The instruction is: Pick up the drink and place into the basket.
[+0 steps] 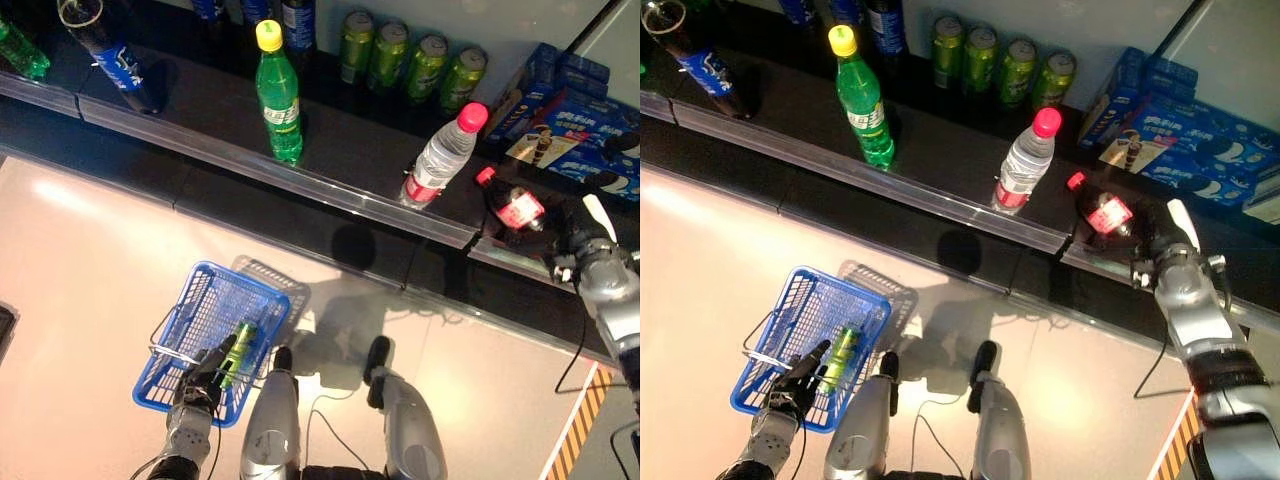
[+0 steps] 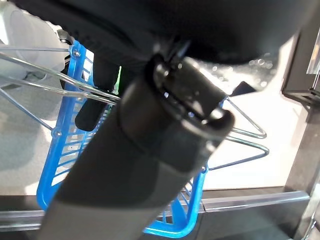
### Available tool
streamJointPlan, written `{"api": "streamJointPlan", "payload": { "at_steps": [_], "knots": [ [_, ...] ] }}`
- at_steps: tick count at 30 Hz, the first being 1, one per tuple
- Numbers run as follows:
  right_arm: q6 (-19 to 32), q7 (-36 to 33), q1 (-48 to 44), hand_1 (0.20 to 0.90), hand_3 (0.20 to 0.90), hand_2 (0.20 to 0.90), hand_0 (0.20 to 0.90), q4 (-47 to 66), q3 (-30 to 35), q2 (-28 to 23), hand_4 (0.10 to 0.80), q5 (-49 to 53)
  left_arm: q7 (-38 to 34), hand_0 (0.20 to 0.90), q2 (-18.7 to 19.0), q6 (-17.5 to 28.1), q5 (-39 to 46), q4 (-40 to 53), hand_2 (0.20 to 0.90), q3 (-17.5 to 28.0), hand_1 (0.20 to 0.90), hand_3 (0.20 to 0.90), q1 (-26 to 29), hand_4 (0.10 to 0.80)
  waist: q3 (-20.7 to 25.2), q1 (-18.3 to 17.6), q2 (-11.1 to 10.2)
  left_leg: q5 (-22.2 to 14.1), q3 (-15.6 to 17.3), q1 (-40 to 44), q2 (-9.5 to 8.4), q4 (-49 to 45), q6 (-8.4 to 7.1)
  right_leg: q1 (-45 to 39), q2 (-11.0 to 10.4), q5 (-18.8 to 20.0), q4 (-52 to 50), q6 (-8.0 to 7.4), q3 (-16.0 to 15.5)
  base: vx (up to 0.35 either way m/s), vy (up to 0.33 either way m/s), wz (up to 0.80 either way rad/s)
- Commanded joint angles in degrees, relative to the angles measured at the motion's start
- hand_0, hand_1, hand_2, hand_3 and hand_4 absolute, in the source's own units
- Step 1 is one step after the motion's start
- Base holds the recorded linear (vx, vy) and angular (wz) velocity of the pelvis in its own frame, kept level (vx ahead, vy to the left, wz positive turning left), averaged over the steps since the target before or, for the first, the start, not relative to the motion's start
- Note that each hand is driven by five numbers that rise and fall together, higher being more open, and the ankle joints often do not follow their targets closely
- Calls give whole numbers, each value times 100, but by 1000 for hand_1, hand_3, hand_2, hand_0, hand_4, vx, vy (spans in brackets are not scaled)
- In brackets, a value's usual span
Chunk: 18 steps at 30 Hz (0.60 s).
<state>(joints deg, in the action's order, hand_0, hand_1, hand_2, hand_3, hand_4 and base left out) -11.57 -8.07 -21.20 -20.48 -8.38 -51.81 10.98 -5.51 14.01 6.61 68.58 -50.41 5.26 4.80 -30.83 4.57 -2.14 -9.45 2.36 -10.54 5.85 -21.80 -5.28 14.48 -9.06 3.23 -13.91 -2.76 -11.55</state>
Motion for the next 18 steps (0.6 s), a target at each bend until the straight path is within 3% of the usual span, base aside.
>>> {"api": "streamJointPlan", "payload": {
  "at_steps": [1, 5, 11, 15, 18],
  "knots": [
    [466, -809, 409, 300, 200, 300, 300, 1146, 1030, -233, 100, -675, 179, 300, 166, 613, -13, 695, 300, 313, 300, 200, -771, 100, 602, -286, -52, 411, 327, -270, 8, -387, 204, -640, 75, -781, -331, 26, 91, 58, 39, -12],
    [718, -1075, 897, 300, 200, 300, 300, 1985, 1536, -24, 100, -654, 208, 300, 26, 654, -101, 680, 300, 526, 300, 200, -931, 100, 812, -405, -58, 372, 421, -14, 36, -273, 180, -905, 105, -811, -161, -8, 188, 62, 44, -14],
    [1266, -851, 1496, 300, 200, 300, 300, 2926, 2000, 389, 100, -147, 290, 300, -88, 698, -150, 754, 300, 763, 300, 200, -1082, 100, 1138, -519, -7, 382, 563, 348, 44, -17, 146, -1209, 115, -817, 76, -64, 289, 65, 63, -15],
    [2042, 38, 1802, 300, 200, 300, 300, 3480, 2079, 872, 100, 1013, 509, 300, -164, 821, -160, 844, 300, 856, 300, 200, -1238, 100, 1371, -540, 63, 370, 626, 569, 58, 85, 112, -1416, 118, -861, 170, -83, 297, 56, 67, -12],
    [2506, 1341, 1876, 300, 200, 300, 300, 3786, 1983, 1249, 100, 2278, 657, 300, -177, 855, -146, 884, 300, 918, 300, 200, -1360, 100, 1554, -521, 104, 390, 663, 709, 61, 152, 79, -1537, 109, -890, 206, -97, 288, 59, 67, -1]
  ]
}}
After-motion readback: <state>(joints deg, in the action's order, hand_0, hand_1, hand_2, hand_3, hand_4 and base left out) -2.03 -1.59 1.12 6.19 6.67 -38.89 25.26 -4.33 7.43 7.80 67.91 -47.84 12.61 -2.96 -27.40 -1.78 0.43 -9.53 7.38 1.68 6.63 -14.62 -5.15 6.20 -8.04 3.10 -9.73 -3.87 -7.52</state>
